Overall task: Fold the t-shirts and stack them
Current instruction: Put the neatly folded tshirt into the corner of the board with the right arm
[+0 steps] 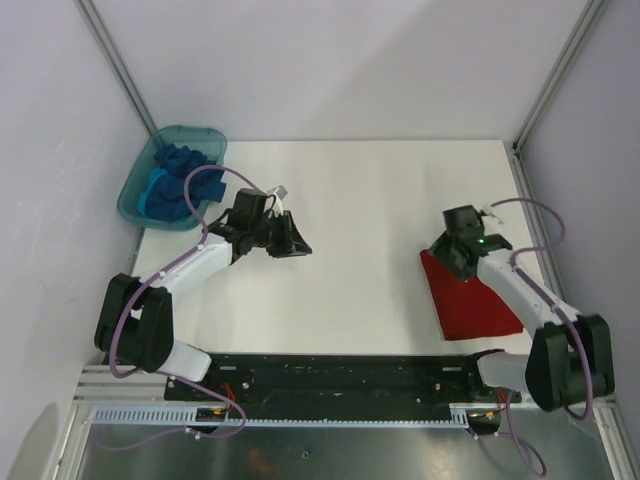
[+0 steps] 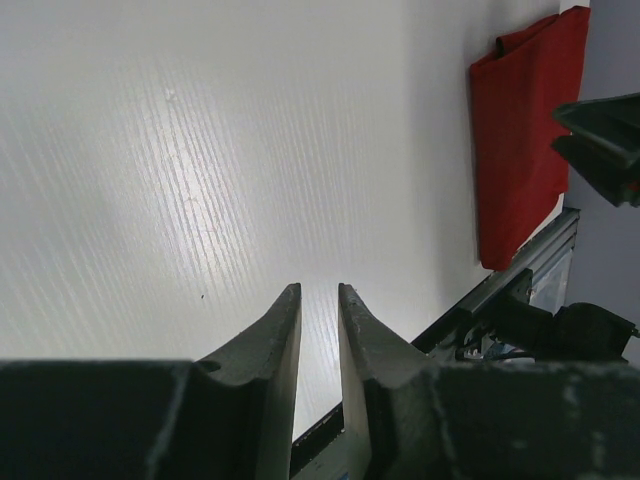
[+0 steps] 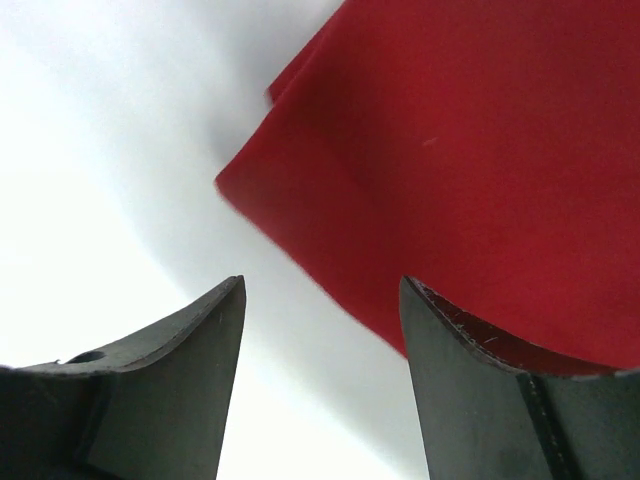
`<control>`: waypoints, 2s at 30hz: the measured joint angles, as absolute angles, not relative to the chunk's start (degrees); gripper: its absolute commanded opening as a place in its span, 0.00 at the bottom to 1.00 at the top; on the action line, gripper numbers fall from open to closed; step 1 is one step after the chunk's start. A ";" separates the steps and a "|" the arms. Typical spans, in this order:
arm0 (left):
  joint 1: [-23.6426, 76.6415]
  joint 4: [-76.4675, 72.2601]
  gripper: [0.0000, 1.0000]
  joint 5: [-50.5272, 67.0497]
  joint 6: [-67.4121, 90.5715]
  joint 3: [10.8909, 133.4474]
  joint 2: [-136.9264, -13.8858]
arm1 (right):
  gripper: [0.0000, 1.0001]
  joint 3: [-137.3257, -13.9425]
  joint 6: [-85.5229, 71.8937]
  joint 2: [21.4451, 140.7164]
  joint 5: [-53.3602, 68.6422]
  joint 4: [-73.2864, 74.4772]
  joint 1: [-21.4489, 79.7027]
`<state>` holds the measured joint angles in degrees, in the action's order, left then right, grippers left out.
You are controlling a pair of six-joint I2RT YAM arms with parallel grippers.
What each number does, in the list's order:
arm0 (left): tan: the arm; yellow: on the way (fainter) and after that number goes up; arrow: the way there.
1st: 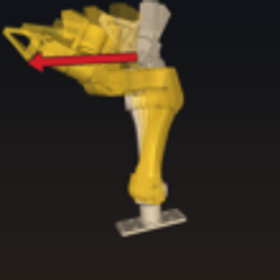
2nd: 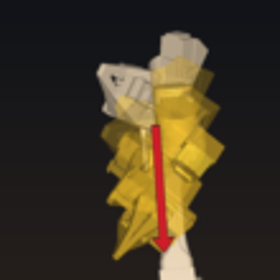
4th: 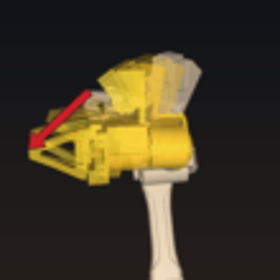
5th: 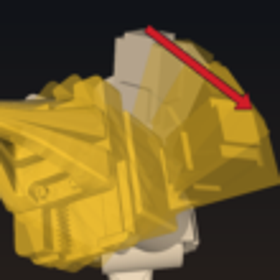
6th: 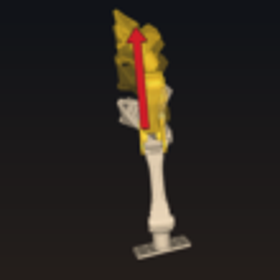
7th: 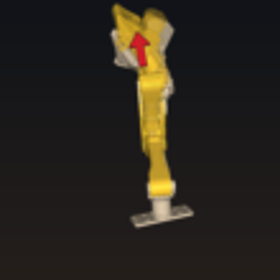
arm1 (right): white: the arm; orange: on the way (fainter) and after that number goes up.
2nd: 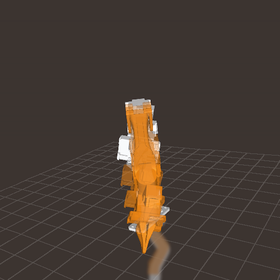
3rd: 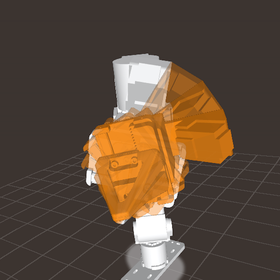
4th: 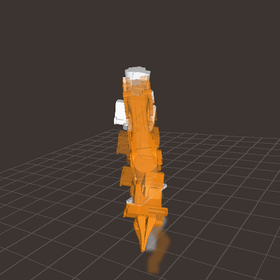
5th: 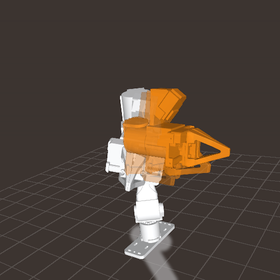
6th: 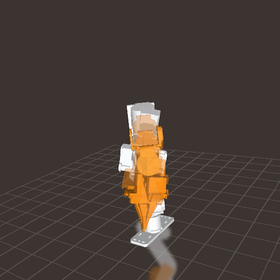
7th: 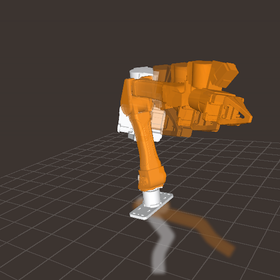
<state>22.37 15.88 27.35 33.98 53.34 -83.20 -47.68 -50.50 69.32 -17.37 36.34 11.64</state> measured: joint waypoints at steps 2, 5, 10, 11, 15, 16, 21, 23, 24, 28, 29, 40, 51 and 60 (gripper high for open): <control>22.37 15.92 0.26 27.35 33.98 53.34 -83.18 | 0.66 -47.68 -50.39 73.28 -17.37 33.93 15.57; 22.37 16.01 0.26 27.33 33.98 53.34 -83.18 | 0.66 -47.94 -50.28 78.39 -17.21 31.03 20.60; 22.37 16.03 0.26 27.20 33.98 53.34 -83.18 | 0.66 -48.38 -50.35 83.72 -17.04 28.27 25.04; 22.37 16.03 0.26 27.20 33.98 53.34 -83.18 | 0.66 -48.38 -50.35 84.42 -17.04 27.99 25.54; 22.37 16.03 0.26 27.20 33.95 53.34 -83.18 | 0.66 -48.47 -50.30 86.89 -17.06 27.18 26.65; 22.37 16.03 0.26 27.18 33.95 53.34 -83.18 | 0.66 -48.47 -50.28 87.44 -17.08 27.14 26.76; 22.37 16.03 0.26 27.18 33.93 53.34 -83.18 | 0.66 -48.47 -49.39 88.09 -17.19 27.09 26.33; 22.37 16.03 0.26 27.18 33.93 53.34 -83.18 | 0.66 -48.38 -48.84 88.09 -17.19 27.07 25.67; 22.37 16.03 0.26 27.18 33.93 53.34 -83.18 | 0.66 -48.14 -48.34 87.96 -17.17 26.81 25.06; 22.37 16.05 0.26 27.18 33.93 53.34 -83.18 | 0.66 -46.19 -46.68 86.74 -17.15 25.76 22.72; 22.37 16.05 0.26 27.18 33.93 53.34 -83.18 | 0.66 -45.89 -46.30 86.43 -17.15 25.63 22.33; 22.37 16.05 0.26 27.14 33.93 53.23 -83.18 | 0.66 -42.83 -41.89 83.26 -16.16 24.12 16.27; 22.37 16.08 0.28 26.48 33.87 52.97 -82.28 | 0.68 -42.15 -39.81 79.70 -13.52 23.79 14.35; 22.37 17.32 0.38 22.57 32.71 52.21 -78.94 | 0.72 -53.06 -41.58 78.37 -11.94 25.71 23.05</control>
